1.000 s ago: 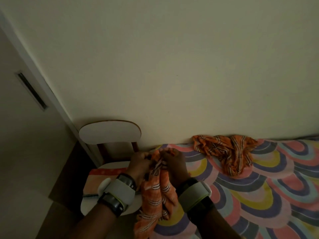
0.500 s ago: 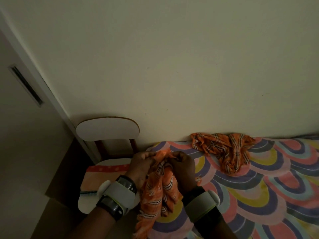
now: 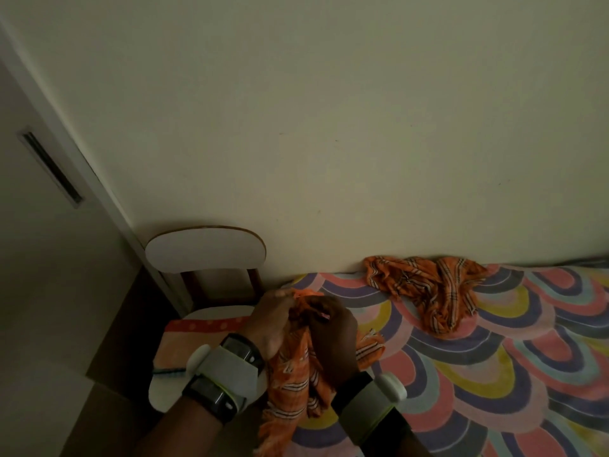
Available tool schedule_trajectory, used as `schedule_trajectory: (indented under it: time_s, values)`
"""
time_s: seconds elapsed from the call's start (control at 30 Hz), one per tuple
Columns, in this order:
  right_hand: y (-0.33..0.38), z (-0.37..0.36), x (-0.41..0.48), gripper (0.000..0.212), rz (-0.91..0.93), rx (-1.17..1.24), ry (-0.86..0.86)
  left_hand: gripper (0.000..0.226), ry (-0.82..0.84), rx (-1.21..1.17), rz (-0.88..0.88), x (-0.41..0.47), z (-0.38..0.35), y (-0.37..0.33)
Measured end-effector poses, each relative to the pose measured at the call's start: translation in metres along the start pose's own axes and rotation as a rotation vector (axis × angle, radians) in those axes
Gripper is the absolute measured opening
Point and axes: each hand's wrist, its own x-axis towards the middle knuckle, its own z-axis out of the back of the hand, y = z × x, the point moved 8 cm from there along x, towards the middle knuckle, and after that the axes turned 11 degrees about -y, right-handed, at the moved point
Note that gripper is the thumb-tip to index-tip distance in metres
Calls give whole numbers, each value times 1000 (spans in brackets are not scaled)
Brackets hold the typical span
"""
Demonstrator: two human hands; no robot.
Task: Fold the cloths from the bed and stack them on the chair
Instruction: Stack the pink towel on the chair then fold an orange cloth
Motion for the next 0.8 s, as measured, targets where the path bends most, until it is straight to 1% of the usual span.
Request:
schedule_trajectory:
  time_s: [0.1,0.17,0.27,0.33,0.37,0.43,0.47,0.5,0.57,0.63,0.73,0.8]
  values:
    - [-8,7,2,18,-73,101,-44,29,44,18,6,-1,-2,-2]
    - [-13,8,5,22,-126,120,-48,30,103,-18,10,-7,-6,-5]
    - [-13,9,12,22,-115,65,4,30,182,-111,21,-11,-9,-9]
    - [-7,9,20,17,-89,119,87,26,117,-83,-11,-6,-2,-11]
    - [-2,10,25,13,-86,187,142,22,32,-1,-88,-2,7,-16]
    - [11,19,37,8,-73,320,229,15,-116,241,-338,-1,18,-39]
    - [22,24,43,8,-59,357,264,16,-111,327,-456,-3,16,-51]
    - [34,30,51,9,-50,388,301,19,-63,378,-537,-6,5,-62]
    - [65,36,57,11,6,463,420,18,46,425,-648,-21,-16,-80]
    - [108,47,68,11,164,446,477,12,128,363,-757,-36,-33,-106]
    - [154,60,92,15,300,394,499,11,196,278,-848,-53,-44,-141]
    - [188,72,103,20,380,343,527,10,183,334,-985,-67,-50,-165]
